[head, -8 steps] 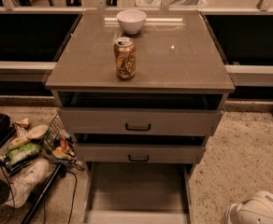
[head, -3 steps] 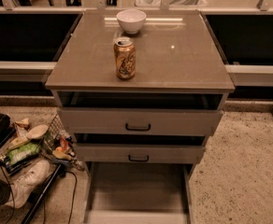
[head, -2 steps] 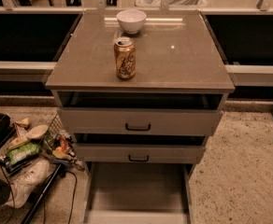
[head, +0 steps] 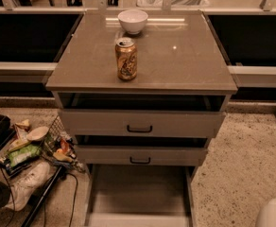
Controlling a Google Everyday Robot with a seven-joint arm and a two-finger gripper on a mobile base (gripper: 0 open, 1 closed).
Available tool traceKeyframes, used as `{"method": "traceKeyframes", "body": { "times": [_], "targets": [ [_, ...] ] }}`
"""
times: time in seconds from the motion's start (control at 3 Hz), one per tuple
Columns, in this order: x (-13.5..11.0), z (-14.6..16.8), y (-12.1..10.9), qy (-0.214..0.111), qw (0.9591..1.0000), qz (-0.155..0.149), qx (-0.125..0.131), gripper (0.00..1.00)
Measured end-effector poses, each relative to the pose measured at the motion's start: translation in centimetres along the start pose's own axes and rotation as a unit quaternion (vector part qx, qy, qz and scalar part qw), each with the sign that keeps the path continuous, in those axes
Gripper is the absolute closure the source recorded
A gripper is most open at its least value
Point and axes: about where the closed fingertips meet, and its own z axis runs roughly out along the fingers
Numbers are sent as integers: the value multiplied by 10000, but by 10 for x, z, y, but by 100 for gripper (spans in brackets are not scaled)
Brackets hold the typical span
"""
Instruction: Close bottom drawer
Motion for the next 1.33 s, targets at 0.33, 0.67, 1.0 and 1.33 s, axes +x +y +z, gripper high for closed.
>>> {"method": "traceKeyframes", "body": {
  "times": [0.33, 0.67, 1.0, 1.33],
  "targets": [
    [-20, 8, -39, -126, 9995, -80, 273, 100],
    [-20, 8, -39, -126, 9995, -80, 273, 100],
    [-40, 20, -75, -231, 9989, -88, 395, 100],
    [-55, 32, -106, -282, 9987, -35, 432, 100]
  ]
}}
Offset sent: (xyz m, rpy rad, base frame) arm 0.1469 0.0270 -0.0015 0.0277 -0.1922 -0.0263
